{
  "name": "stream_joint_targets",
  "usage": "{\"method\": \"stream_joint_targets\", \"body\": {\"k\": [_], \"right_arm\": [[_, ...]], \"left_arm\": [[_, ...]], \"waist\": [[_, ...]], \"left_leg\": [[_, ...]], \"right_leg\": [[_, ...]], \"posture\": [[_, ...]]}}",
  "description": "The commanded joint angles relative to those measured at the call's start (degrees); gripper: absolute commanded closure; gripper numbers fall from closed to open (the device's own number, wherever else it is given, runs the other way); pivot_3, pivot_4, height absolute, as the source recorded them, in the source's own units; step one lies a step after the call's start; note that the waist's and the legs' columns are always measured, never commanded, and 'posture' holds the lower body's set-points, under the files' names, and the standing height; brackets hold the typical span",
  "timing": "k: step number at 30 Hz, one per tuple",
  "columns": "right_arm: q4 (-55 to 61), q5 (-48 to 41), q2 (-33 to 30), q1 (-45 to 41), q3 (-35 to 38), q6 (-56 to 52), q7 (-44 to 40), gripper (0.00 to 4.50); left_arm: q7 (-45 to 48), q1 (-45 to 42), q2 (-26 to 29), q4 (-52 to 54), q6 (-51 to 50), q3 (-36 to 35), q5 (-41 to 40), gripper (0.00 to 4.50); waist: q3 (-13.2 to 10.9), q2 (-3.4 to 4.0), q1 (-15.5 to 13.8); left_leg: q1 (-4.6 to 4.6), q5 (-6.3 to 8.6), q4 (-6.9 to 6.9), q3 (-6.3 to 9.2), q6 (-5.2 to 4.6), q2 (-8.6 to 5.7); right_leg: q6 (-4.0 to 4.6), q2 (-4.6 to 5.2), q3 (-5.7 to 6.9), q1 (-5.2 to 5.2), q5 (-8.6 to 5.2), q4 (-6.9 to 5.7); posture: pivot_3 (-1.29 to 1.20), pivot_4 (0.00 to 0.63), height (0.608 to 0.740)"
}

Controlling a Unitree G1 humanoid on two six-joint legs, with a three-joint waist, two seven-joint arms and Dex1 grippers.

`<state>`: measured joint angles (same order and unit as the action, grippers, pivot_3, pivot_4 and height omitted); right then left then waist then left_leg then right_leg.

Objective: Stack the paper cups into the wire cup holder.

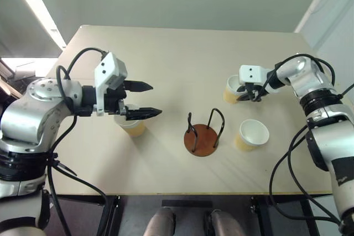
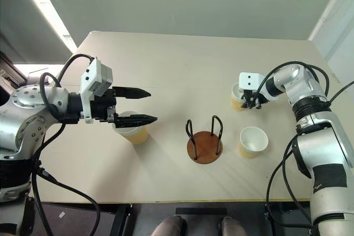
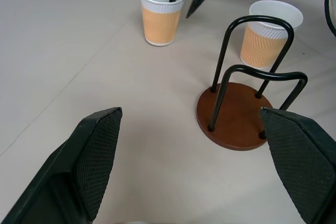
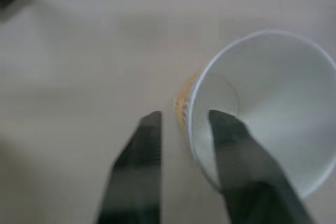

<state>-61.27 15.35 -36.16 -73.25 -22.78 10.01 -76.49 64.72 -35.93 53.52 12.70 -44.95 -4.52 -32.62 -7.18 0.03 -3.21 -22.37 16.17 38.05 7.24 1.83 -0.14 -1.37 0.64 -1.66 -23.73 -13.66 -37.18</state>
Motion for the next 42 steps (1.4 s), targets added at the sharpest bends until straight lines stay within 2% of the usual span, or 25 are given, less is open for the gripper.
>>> {"method": "stream_joint_targets", "body": {"k": [1, 5, 10, 16, 21, 28, 42], "right_arm": [[2.5, -2.1, -0.7, -1.9, 2.8, -0.7, -2.6, 4.47], [8.1, -5.0, -1.7, -1.9, 5.2, -4.2, -7.1, 4.47], [28.2, -12.2, -6.9, -0.6, 8.2, -16.0, -15.4, 4.47], [57.9, -25.9, -16.9, 3.3, 5.2, -32.8, -16.0, 4.47], [72.0, -30.8, -18.9, 5.6, 5.3, -40.7, -16.0, 4.47], [77.5, -31.4, -17.2, 6.9, 3.1, -43.4, -16.0, 4.47], [74.4, -26.3, -16.9, 9.2, -2.6, -34.7, -16.0, 4.47]], "left_arm": [[1.3, -0.8, 1.1, 1.1, 0.9, -0.1, -0.5, 0.0], [3.5, -2.8, 0.9, 0.0, 1.3, 1.6, -0.6, 0.0], [6.1, -5.5, 0.1, -1.8, 2.4, 4.1, 0.1, 0.0], [7.9, -6.9, -0.9, -3.7, 3.9, 5.9, 0.7, 0.0], [10.2, -9.0, -2.5, -5.4, 5.4, 8.0, 0.9, 0.0], [14.7, -11.3, -3.5, -6.6, 7.4, 10.9, 1.4, 0.0], [14.9, -10.6, -3.4, -6.3, 7.6, 10.6, 2.5, 0.0]], "waist": [[0.0, 0.0, 0.0], [0.0, 0.01, 0.0], [0.0, 0.05, -0.1], [0.0, 0.05, -0.1], [0.0, 0.05, 0.2], [0.0, 0.03, 0.5], [0.0, 0.03, 0.6]], "left_leg": [[0.0, 0.0, 0.0, 0.0, 0.0, 0.0], [-0.03, -0.01, 0.01, 0.0, 0.03, 0.0], [-0.19, -0.02, 0.01, 0.0, 0.06, 0.0], [-0.41, -0.03, 0.06, 0.02, 0.07, 0.0], [-0.31, -0.06, 0.17, 0.02, 0.08, 0.02], [-0.14, -0.1, 0.24, 0.03, 0.0, 0.02], [-0.17, -0.07, 0.21, 0.03, -0.06, 0.02]], "right_leg": [[0.0, 0.0, 0.0, 0.0, 0.0, 0.0], [0.0, 0.0, 0.0, -0.02, 0.0, 0.0], [0.01, -0.01, 0.01, -0.15, 0.0, 0.03], [0.01, -0.01, 0.05, -0.2, 0.0, 0.2], [0.0, -0.01, 0.03, -0.2, 0.0, 0.16], [0.0, 0.0, 0.01, -0.15, 0.0, 0.08], [0.0, 0.0, 0.02, -0.16, 0.0, 0.11]], "posture": [[0.0, 0.15, 0.74], [0.0, 0.15, 0.74], [0.0, 0.15, 0.74], [0.0, 0.15, 0.74], [0.0, 0.15, 0.74], [0.0, 0.15, 0.74], [0.0, 0.15, 0.74]]}}
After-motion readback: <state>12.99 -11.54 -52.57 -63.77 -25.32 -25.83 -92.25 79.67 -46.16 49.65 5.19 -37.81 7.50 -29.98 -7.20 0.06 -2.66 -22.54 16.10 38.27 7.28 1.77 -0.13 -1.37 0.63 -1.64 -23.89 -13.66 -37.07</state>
